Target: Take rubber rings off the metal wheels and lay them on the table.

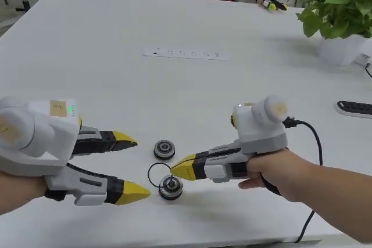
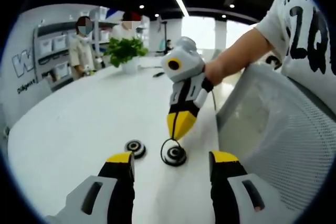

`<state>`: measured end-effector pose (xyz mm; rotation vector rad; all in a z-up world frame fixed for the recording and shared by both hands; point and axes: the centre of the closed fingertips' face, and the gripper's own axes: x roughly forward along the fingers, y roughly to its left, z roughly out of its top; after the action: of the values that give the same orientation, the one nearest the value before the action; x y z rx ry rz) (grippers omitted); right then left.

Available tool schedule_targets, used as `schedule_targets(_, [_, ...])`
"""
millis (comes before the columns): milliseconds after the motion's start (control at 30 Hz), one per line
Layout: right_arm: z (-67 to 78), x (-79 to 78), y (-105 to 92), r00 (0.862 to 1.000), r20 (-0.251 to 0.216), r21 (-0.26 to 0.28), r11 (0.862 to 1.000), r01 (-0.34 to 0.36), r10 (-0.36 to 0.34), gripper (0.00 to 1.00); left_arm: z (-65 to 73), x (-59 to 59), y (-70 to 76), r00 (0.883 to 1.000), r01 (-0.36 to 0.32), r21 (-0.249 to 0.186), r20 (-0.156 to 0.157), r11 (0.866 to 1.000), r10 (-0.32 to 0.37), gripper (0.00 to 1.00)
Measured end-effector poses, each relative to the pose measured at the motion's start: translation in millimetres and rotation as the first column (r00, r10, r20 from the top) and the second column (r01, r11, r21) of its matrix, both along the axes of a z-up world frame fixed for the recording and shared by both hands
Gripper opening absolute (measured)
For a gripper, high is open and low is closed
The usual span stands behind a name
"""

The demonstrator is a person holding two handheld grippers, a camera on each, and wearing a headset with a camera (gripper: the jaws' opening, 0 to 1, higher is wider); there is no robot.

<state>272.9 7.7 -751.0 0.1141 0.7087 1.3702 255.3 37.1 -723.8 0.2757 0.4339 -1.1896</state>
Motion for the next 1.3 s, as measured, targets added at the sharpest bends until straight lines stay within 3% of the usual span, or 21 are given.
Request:
schedule_targets(500, [1.1, 2.3, 25.8, 1.000, -0.023, 0.005, 1.000, -0.021, 0.021, 0.00, -0.8, 1.0, 24.4, 0.999, -0.049, 0.002, -0.006, 0.999, 0.049, 0.62])
schedule_targets(1033, [-17.5, -1.2, 48.1, 0.998, -0.036, -0.035, 0.997, -0.062, 0.060, 0.00, -3.2, 5.8, 51.5, 0.994, -0.107, 0.024, -0.009, 0.994, 0.107, 0.64])
schedule_targets(1300, [-32.0, -1.5, 58.0, 0.998, -0.028, -0.075, 0.996, -0.053, 0.051, 0.00, -7.0, 4.3, 55.3, 0.993, -0.120, 0.031, -0.016, 0.992, 0.121, 0.64])
